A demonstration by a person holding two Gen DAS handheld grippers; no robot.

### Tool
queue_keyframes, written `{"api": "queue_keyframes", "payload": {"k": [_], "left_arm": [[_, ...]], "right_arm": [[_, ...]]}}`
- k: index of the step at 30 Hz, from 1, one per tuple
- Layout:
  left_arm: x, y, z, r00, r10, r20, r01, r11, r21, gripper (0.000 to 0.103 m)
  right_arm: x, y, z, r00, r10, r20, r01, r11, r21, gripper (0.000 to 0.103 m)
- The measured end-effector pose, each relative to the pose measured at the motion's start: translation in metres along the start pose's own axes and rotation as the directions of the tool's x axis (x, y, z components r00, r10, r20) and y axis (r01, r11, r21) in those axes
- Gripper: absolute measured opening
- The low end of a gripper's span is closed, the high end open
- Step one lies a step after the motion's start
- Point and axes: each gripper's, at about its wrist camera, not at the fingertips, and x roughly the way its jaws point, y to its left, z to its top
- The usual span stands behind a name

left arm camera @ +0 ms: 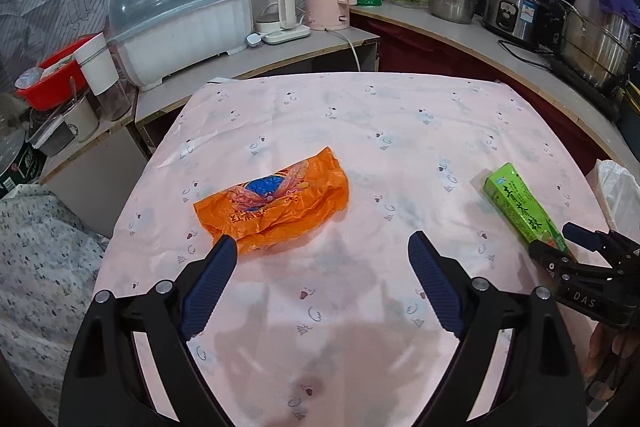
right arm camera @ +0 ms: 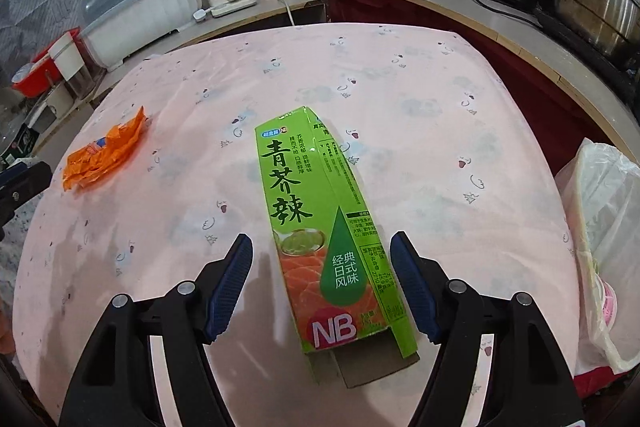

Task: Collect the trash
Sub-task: 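Grasp the orange plastic wrapper with the left tool while the right tool grasps the green tea carton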

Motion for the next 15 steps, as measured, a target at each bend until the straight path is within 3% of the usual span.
{"api": "queue_keyframes", "payload": {"k": [5, 8, 15], "left_arm": [[0.016, 0.025, -0.001, 0.999, 0.039, -0.006, -0.039, 0.999, 0.002, 0.087], [0.027, 0.039, -0.001, 0.999, 0.045, -0.011, -0.045, 0.999, 0.010, 0.089], [0.059, 0.062, 0.002, 1.000, -0.019, -0.007, 0.019, 0.999, 0.048, 0.090]], "right_arm": [[0.014, 0.004, 0.001, 1.000, -0.005, -0.014, 0.005, 1.000, -0.010, 0.067], [0.016, 0.010, 0.003, 1.000, -0.009, -0.002, 0.009, 1.000, -0.023, 0.055], [0.012, 0.026, 0.006, 0.999, 0.027, 0.018, -0.027, 1.000, -0.003, 0.053]]}}
